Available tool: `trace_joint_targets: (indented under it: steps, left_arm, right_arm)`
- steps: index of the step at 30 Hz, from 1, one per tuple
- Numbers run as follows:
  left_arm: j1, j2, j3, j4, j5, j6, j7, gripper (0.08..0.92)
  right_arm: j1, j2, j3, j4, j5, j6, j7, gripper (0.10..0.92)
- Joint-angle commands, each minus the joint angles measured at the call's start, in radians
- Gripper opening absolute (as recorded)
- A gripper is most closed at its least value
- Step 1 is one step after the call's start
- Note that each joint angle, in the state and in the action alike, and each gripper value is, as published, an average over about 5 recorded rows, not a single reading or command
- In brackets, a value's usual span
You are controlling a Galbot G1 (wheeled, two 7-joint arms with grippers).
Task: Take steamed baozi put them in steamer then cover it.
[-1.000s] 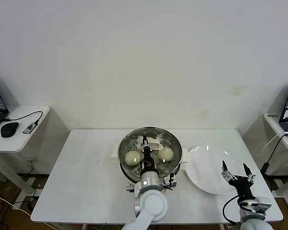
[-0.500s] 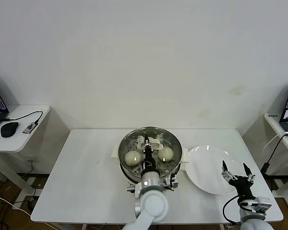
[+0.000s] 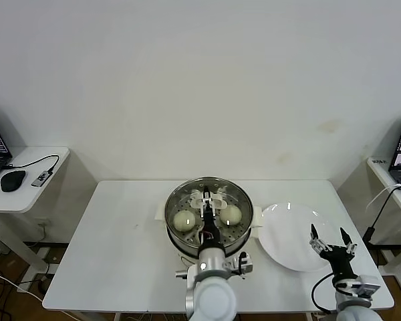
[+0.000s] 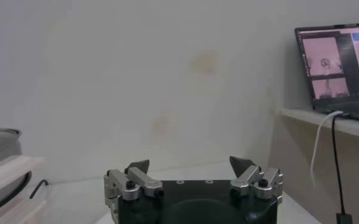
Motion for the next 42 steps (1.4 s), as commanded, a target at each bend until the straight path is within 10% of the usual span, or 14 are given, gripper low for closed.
trace_joint_targets:
  steps: [1, 11, 23, 42]
  left_arm:
    - [0.068, 0.016, 0.006, -0.111, -0.031, 0.039, -0.024, 0.743]
    - [0.228, 0.180, -0.333, -0.353, -0.814, -0.342, -0.388, 0.823]
    - [0.512, 0.164, -0.810, -0.272, -1.489, -0.576, -0.402, 0.823]
    - [0.681, 0.135, -0.780, -0.280, -1.744, -0.534, -0.341, 0.823]
  right_arm:
    - [-0.012, -0.011, -0.004, 0.018, 0.016, -0.009, 0.002, 0.823]
    - [-0.140, -0.076, -0.116, 0.107, 0.007, 0.023, 0.064, 0.823]
    - [-0.233, -0.076, -0.226, 0.136, -0.029, 0.024, 0.100, 0.823]
    - [-0.319, -0.151, -0.180, 0.248, -0.024, -0.139, 0.089, 0.823]
